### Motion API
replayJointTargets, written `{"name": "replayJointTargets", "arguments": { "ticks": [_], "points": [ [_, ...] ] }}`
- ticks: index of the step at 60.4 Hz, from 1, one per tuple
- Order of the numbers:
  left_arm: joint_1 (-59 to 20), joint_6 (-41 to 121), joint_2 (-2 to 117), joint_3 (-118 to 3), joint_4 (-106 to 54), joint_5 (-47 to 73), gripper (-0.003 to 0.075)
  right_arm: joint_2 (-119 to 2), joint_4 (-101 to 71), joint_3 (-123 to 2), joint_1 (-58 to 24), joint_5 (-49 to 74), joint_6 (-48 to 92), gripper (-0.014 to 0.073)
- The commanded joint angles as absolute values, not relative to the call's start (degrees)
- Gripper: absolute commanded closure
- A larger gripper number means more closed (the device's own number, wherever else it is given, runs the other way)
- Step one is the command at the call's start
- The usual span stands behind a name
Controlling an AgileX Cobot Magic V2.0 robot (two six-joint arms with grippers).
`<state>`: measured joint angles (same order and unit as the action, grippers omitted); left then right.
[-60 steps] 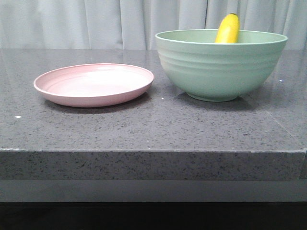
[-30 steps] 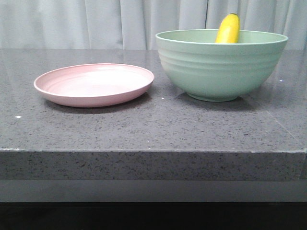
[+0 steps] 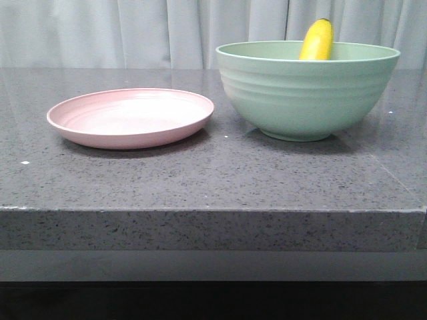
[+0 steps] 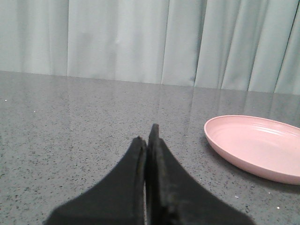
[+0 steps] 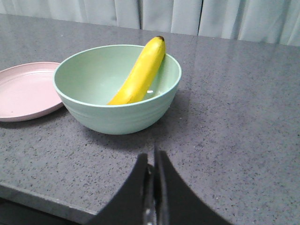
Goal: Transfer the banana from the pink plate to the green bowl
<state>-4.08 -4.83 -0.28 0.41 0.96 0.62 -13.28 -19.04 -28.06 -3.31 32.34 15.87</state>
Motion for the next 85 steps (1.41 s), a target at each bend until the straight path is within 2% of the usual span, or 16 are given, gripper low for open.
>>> {"name": "replayJointTargets", "arguments": {
  "ticks": [1, 9, 22, 31, 43, 51, 85],
  "points": [
    [-3.9, -4.9, -1.4, 0.7, 0.7, -4.1, 0.0741, -13.3, -18.9, -27.5, -2.9, 24.5, 15.9, 0.0662],
    [-3.9, -4.9, -1.4, 0.7, 0.7, -4.1, 0.0741, -9.7, -14.4, -23.2, -3.1, 19.1, 12.6, 0.0662],
    [-3.9, -4.9, -1.4, 0.7, 0.7, -4.1, 0.0741, -2.7, -0.7, -13.3, -3.1, 8.2, -3.8, 0.0662],
    [-3.9, -4.9, -1.4, 0.7, 0.7, -4.1, 0.0741, 2.0, -0.7, -6.3, -3.1, 1.1, -4.5, 0.0662],
    [-3.9, -4.9, -1.4, 0.7, 0.7, -4.1, 0.0741, 2.0, -0.6, 1.7, -3.1, -5.7, -4.5, 0.0662],
    [-3.9, -4.9, -1.3, 0.7, 0.7, -4.1, 0.0741, 2.0, 1.0, 1.6, -3.1, -2.6, -4.5, 0.0662],
    [-3.9, -4.9, -1.3, 0.7, 0.7, -4.1, 0.0741, 2.0, 1.9, 1.6, -0.7, -4.0, -4.8, 0.0662]
  ]
}}
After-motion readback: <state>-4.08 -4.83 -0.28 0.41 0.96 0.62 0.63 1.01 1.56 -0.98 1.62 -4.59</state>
